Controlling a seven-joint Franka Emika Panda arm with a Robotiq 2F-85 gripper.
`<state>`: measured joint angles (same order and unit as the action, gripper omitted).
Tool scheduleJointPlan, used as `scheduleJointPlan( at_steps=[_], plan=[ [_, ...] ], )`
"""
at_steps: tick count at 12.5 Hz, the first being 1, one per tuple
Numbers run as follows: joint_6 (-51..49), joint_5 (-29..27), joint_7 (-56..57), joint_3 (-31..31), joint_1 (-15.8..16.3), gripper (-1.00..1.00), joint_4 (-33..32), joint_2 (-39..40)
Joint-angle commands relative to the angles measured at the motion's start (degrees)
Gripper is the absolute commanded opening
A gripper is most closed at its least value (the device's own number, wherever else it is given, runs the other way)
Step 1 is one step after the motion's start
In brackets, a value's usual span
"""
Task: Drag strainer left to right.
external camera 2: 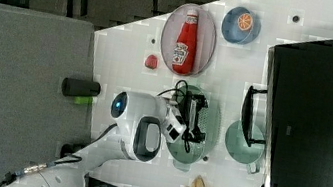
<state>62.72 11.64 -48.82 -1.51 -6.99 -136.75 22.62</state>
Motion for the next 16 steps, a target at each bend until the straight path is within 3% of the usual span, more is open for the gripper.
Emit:
scheduleJointPlan(
  at_steps=[1, 4, 7, 10, 14, 16],
  plan=[
    [0.19, -0.08, 2.92, 2.41, -1.29, 1.00, 0.31, -1.25],
    [0.76, -0.08, 3.35, 1.62, -1.21, 1.00, 0.65, -2.03],
    [-3.59, -0.25, 12.84, -1.71, -1.20, 1.00, 0.31, -10.22],
    [-16.04, -1.27, 20.63, -4.21, -1.16, 1.00, 2.64, -22.09],
    [-38.07, -11.15, 32.46, -4.34, -1.17, 1.00, 9.06, -36.21],
    [-44.15, -11.56, 42.44, -4.42, -1.16, 1.00, 13.24, -41.32]
  ],
)
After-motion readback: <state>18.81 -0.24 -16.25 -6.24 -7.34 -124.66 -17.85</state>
